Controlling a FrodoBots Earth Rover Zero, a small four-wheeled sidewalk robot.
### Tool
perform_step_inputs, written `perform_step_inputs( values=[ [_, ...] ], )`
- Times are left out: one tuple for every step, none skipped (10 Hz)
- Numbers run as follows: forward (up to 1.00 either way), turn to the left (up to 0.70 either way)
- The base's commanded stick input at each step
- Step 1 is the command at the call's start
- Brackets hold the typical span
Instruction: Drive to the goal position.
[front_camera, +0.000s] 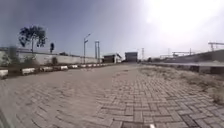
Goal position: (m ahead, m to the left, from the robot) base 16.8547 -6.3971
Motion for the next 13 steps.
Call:
perform_step_inputs(
  values=[
    [1.00,0.00],
    [1.00,0.00],
    [1.00,0.00],
    [1.00,0.00],
    [1.00,0.00],
    [1.00,0.00],
    [1.00,0.00],
    [1.00,0.00],
    [1.00,0.00],
    [1.00,0.00],
    [1.00,0.00],
    [1.00,0.00],
    [1.00,0.00]
  ],
)
